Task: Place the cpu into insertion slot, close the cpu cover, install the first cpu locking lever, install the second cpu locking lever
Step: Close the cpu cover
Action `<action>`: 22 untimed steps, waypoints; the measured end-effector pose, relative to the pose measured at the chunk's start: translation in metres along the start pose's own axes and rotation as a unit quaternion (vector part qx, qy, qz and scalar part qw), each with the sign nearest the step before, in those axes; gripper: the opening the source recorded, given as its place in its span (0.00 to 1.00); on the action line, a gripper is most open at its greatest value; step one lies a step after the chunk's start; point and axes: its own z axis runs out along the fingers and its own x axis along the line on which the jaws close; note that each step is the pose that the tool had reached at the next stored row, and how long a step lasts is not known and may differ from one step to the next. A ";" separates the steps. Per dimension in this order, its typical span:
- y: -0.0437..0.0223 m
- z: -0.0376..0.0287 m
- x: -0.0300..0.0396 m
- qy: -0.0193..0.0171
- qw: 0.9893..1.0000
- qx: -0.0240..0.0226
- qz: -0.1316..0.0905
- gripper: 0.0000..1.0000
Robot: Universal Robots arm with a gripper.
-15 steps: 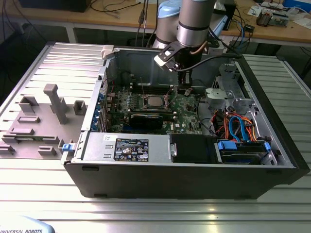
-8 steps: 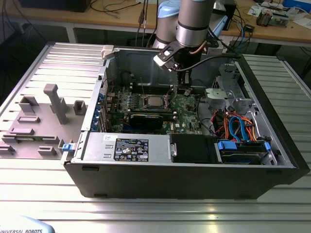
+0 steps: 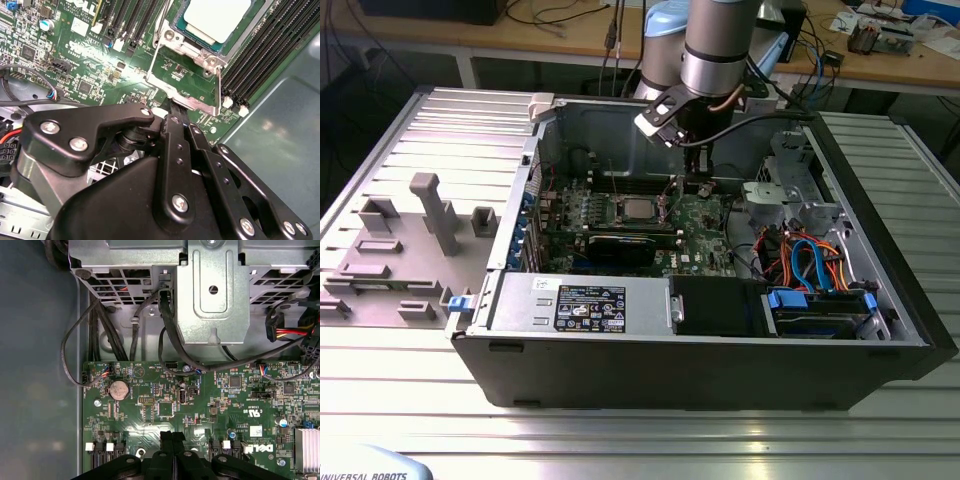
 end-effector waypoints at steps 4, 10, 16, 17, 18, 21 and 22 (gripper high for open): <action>-0.0009 0.0000 0.0000 0.000 1.000 0.000 0.000 0.11; -0.0038 -0.0001 0.0000 0.000 1.000 0.000 0.000 0.11; -0.0098 -0.0002 0.0000 0.000 1.000 0.000 0.000 0.11; -0.0098 -0.0002 -0.0001 0.000 1.000 0.000 0.000 0.11; -0.0098 -0.0003 -0.0001 0.000 1.000 0.000 0.000 0.11; -0.0099 -0.0003 -0.0001 0.000 1.000 0.000 0.000 0.11; -0.0100 -0.0002 -0.0001 0.000 1.000 0.000 0.000 0.11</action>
